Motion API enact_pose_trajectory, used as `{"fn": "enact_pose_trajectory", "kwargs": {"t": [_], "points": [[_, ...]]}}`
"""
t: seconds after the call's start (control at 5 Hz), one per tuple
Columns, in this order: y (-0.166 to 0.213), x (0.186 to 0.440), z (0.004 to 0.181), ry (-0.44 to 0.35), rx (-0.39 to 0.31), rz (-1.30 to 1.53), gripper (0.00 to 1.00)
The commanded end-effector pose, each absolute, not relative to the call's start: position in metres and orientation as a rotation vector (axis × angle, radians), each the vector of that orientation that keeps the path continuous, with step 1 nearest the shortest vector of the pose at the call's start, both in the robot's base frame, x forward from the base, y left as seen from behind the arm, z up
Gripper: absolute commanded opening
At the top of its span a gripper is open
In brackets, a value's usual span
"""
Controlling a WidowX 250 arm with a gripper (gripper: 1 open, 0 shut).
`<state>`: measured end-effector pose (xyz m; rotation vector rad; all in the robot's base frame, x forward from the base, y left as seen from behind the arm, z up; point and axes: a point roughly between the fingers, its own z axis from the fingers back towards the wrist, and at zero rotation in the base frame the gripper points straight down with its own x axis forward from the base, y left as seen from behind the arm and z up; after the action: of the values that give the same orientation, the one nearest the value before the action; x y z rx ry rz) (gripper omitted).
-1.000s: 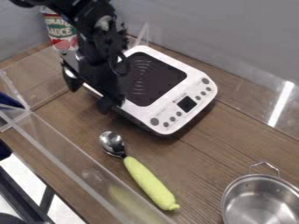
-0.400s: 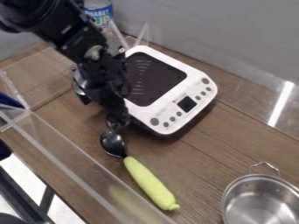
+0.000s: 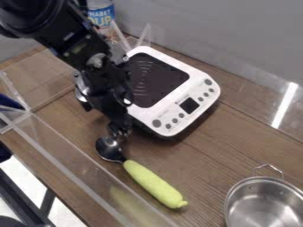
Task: Put green spoon on the white and black stove top
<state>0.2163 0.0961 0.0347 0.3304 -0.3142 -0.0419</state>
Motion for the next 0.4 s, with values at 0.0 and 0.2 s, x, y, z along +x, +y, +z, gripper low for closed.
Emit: {"fn": "enact_pose_trajectory", "kwargs": {"t": [0.0,0.2], "points": [[0.0906,0.225,0.0462,-0.35,0.344,-0.059,1.0],[0.0946,0.2279,0.0493,-0.341,0.347,-0.057,1.0]]}}
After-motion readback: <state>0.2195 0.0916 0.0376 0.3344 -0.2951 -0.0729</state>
